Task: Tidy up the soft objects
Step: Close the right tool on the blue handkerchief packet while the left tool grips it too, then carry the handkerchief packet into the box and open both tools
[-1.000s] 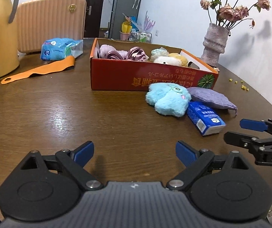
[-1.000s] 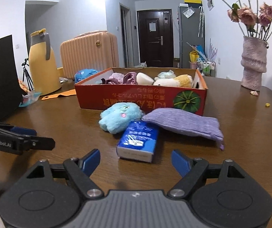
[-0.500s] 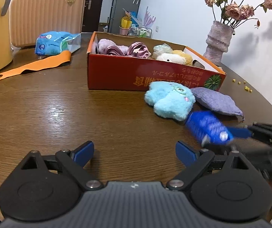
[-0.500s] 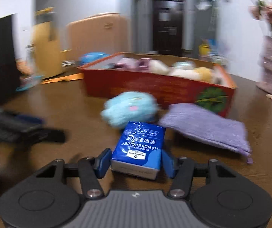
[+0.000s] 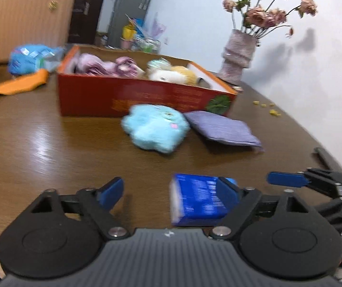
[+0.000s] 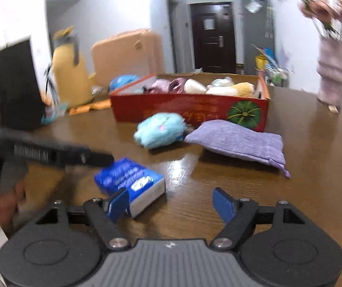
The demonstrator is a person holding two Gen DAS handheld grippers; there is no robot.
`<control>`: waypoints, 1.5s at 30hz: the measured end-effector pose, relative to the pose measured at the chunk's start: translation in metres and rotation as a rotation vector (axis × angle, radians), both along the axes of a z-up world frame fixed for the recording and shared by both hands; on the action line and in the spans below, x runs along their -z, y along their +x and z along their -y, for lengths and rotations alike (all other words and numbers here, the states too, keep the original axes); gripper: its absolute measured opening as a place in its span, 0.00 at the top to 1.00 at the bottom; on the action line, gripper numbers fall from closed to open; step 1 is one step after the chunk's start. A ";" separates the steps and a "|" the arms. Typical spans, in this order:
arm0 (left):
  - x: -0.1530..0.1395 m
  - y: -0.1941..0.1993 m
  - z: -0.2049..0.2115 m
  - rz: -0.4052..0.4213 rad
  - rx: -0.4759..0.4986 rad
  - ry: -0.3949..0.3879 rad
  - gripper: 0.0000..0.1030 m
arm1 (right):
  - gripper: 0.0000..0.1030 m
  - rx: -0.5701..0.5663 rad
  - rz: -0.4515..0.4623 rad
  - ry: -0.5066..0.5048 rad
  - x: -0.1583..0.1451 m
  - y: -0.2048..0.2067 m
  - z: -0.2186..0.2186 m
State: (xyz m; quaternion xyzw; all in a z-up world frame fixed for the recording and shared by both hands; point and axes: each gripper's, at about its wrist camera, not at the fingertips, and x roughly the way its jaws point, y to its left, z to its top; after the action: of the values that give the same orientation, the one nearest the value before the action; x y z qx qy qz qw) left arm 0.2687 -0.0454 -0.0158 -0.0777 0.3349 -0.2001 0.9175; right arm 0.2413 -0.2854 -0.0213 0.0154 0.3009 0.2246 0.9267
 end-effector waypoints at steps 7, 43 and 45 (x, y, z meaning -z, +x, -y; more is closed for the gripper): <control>0.011 0.010 -0.002 -0.099 0.006 -0.116 0.62 | 0.50 0.050 -0.089 0.188 0.011 0.016 -0.010; -0.068 0.096 -0.046 0.086 -0.027 -0.246 0.75 | 0.71 0.010 0.045 0.234 -0.071 0.113 -0.043; -0.074 0.126 -0.050 0.079 -0.040 -0.237 0.75 | 0.71 0.007 0.039 0.237 -0.076 0.143 -0.047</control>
State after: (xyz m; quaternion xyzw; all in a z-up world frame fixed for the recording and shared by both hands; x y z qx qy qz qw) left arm 0.3950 0.0051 0.0581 -0.1842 0.2707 -0.2230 0.9182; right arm 0.3843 -0.2381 0.0546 0.1216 0.2539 0.2556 0.9249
